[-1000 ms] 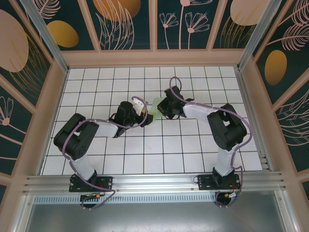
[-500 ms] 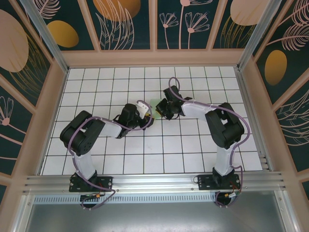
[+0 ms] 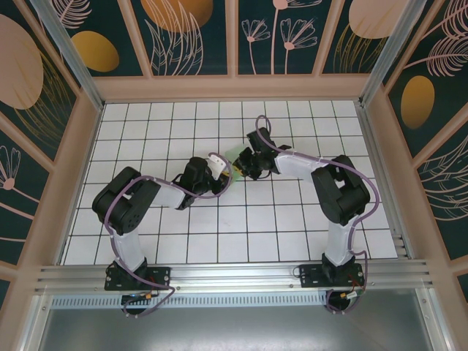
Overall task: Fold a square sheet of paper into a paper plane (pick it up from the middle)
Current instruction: Fourth fold the wing at the center of the table.
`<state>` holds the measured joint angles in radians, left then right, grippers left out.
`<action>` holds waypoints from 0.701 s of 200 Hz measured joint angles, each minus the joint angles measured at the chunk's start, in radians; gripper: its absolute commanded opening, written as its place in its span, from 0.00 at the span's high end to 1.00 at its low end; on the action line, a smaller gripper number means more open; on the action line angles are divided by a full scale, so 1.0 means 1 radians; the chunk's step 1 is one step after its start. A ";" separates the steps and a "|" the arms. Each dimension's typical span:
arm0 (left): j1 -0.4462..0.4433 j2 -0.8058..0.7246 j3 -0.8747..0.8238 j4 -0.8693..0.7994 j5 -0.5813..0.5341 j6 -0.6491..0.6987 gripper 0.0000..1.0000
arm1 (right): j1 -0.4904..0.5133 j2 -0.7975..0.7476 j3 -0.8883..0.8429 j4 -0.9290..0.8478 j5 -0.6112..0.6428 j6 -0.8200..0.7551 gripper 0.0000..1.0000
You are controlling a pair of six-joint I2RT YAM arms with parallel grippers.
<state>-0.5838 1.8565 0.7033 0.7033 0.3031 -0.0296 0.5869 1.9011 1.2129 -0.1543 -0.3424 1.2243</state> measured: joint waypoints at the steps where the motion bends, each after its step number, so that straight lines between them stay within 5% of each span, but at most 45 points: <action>1: 0.000 0.000 0.000 0.000 -0.001 0.000 0.86 | 0.000 0.000 0.000 0.000 0.000 0.003 0.61; 22: 0.000 0.000 0.000 0.003 0.000 0.000 0.86 | -0.013 -0.001 -0.001 -0.008 0.005 -0.026 0.41; 53: 0.000 0.000 -0.021 0.027 0.003 0.000 0.85 | -0.063 -0.053 -0.064 0.025 0.006 -0.108 0.33; 103: 0.000 0.000 -0.042 0.056 0.042 -0.009 0.85 | -0.136 -0.176 -0.193 0.126 -0.018 -0.232 0.33; 140: 0.000 0.000 -0.042 0.057 0.094 -0.107 0.89 | -0.133 -0.190 -0.282 0.240 -0.090 -0.291 0.42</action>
<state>-0.5838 1.8565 0.6609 0.7605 0.3969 -0.1368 0.4541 1.7107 0.9306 0.0856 -0.4320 0.9333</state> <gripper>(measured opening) 0.122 0.605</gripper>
